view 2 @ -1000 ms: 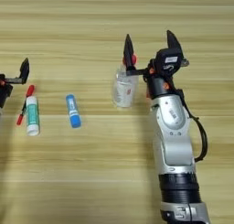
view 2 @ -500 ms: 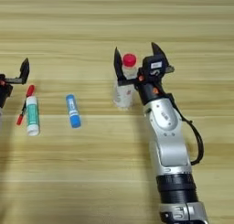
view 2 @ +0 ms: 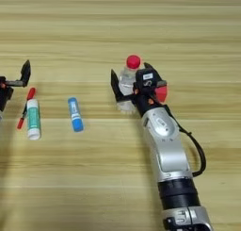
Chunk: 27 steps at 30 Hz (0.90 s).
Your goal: Move the objects on the table
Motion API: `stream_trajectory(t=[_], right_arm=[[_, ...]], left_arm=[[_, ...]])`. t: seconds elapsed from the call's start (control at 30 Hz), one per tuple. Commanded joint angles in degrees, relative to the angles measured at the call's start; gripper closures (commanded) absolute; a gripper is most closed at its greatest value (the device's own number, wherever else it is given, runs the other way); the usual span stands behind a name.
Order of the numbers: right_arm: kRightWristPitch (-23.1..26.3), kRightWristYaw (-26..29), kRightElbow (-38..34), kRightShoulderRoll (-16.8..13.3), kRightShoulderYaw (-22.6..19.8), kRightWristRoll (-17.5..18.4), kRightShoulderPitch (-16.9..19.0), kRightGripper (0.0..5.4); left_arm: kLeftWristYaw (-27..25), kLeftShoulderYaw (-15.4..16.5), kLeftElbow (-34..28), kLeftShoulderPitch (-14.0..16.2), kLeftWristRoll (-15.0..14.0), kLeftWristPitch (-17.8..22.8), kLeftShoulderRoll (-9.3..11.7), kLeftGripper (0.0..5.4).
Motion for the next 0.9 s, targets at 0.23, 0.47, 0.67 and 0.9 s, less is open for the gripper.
stream_trajectory(t=[0.23,0.47,0.67,0.9], right_arm=[[1.47,0.58,0.42,0.58,0.01,0.74,-1.33,0.26],[2.99,1.04,1.18,1.18,-0.06,1.61,-1.66,1.06],[4.95,1.02,2.26,1.32,-0.55,2.22,-2.0,1.64],[5.11,0.49,2.36,1.39,-0.96,2.2,-2.22,2.17]], left_arm=[[-0.06,-0.23,-0.32,0.03,0.04,0.17,0.15,0.0],[-0.35,-0.01,0.06,-0.14,-0.15,0.1,0.41,0.0],[-0.49,0.09,0.04,-0.1,-0.19,0.07,0.44,0.0],[-0.88,0.07,-0.1,-0.03,-0.19,0.04,0.47,0.0]])
